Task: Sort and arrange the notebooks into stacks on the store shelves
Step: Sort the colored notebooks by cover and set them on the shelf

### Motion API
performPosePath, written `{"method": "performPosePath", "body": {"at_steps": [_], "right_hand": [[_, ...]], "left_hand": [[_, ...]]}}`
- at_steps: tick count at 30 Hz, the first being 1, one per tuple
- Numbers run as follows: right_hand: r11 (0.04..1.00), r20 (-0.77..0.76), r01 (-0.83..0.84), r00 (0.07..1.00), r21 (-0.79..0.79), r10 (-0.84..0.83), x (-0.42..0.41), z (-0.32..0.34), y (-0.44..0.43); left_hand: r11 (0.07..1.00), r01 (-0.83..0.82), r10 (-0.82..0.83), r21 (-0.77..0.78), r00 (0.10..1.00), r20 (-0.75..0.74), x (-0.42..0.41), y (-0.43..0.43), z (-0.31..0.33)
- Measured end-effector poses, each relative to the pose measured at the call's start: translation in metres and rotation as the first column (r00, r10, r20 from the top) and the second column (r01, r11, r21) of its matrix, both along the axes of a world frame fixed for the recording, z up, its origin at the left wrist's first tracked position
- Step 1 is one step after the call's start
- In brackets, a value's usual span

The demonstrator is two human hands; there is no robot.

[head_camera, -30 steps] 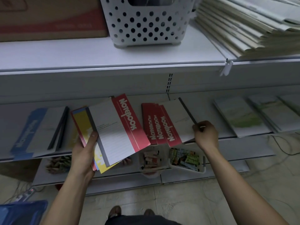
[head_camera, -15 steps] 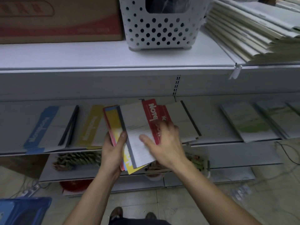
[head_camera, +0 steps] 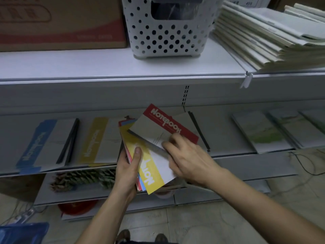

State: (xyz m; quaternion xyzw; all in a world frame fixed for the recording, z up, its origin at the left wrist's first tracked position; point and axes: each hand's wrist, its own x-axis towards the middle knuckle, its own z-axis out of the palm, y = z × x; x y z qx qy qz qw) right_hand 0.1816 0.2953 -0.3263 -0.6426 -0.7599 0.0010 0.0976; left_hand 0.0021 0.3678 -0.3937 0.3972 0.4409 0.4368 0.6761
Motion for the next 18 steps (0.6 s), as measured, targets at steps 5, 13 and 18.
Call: {"method": "performPosePath", "body": {"at_steps": [5,13,18], "right_hand": [[0.949,0.24,-0.175,0.964,0.263,0.112,0.054,0.002,0.007],[0.874,-0.536,0.372,0.829,0.312,-0.162,0.092,-0.016,0.045],[0.819,-0.911,0.544,0.22,-0.182,-0.349,0.088,-0.026,0.058]], "left_hand": [[0.997,-0.03,0.031,-0.07,1.0,0.007,-0.012,0.013,-0.001],[0.994,0.005,-0.005,-0.111,1.0,-0.006,-0.008,0.018,-0.003],[0.993,-0.032,0.029,-0.114,0.999,-0.033,-0.018,0.017,-0.009]]}}
